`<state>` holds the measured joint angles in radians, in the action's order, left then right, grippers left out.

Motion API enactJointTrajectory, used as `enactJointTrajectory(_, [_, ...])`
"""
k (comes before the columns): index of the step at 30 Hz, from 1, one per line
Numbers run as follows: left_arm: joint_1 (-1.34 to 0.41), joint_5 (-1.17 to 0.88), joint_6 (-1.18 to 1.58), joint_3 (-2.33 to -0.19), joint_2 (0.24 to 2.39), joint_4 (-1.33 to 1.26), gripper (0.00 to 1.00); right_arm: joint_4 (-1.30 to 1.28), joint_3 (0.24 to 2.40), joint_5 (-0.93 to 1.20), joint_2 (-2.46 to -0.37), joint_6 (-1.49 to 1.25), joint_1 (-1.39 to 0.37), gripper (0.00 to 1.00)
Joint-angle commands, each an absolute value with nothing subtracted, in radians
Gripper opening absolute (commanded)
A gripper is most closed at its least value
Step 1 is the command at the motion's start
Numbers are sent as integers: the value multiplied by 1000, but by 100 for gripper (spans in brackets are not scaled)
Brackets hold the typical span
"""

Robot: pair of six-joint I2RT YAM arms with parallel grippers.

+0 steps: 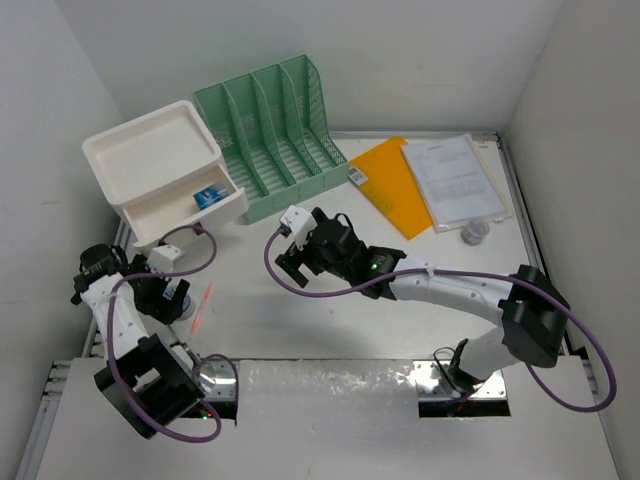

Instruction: Organize the desk

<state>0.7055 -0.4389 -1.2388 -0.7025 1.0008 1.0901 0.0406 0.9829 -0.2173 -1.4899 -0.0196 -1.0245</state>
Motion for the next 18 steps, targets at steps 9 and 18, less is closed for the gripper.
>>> enactJointTrajectory(9, [649,-486,-1236,-651,1094,980,95,51,1023,-248,-1488,-8,-1025,99])
enactJointTrajectory(18, [643,-522,-1210,-638,1088,934,67,58,1003,-256,-1465,-8,-1025,99])
